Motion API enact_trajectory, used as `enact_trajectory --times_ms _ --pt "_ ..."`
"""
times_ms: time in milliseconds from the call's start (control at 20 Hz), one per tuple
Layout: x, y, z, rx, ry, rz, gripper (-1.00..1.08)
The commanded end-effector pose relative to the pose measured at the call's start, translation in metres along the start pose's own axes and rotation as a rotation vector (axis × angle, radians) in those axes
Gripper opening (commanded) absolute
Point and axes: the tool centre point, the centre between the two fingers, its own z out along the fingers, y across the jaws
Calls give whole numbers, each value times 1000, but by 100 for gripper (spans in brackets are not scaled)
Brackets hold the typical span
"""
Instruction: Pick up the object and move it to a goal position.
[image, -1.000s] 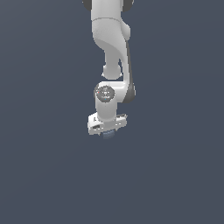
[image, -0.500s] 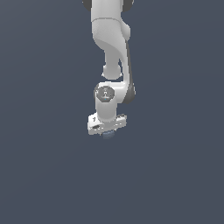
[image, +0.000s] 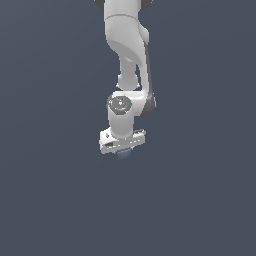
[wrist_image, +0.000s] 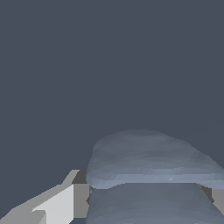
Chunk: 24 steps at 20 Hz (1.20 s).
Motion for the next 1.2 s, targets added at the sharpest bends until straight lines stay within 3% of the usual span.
enact_trajectory --times_ms 0,1150 --pt "5 1 -12 0 1 0 -100" --pt "82 14 -202 0 1 -1 -100"
